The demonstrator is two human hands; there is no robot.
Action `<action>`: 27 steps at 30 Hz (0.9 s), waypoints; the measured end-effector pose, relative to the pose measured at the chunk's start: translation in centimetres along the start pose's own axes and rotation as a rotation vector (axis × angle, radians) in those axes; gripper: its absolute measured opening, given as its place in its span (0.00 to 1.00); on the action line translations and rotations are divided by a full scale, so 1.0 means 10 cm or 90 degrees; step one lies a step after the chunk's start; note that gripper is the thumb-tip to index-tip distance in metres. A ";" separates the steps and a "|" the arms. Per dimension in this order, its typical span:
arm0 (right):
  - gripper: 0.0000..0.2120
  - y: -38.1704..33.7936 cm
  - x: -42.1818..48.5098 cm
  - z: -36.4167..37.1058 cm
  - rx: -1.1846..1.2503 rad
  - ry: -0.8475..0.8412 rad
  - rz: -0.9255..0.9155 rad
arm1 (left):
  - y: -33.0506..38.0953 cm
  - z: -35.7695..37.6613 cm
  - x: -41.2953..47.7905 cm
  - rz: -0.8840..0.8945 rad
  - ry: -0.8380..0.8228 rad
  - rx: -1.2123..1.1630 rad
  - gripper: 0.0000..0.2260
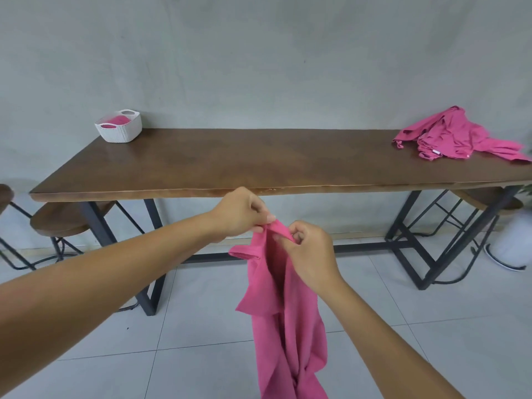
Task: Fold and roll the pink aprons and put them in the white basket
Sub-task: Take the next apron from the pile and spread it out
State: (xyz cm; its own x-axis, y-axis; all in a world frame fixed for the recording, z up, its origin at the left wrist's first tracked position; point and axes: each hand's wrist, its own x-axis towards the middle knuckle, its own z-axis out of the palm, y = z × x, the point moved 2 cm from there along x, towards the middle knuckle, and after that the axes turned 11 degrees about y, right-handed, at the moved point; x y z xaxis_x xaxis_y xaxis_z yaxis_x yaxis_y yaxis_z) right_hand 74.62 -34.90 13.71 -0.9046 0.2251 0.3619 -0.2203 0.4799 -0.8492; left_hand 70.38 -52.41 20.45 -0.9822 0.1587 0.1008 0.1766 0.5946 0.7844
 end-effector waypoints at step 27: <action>0.11 0.99 -0.09 -0.39 -0.062 -0.046 0.153 | -1.17 -1.47 0.74 -0.241 0.418 0.109 0.09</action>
State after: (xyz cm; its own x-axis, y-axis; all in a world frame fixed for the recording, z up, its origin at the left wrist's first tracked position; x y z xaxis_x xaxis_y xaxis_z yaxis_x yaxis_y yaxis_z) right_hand 74.65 -27.06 6.48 -0.9510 0.2837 0.1231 0.0373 0.5004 -0.8650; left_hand 60.13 -69.81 21.03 -0.8050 -0.5473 0.2290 -0.2234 0.6372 0.7376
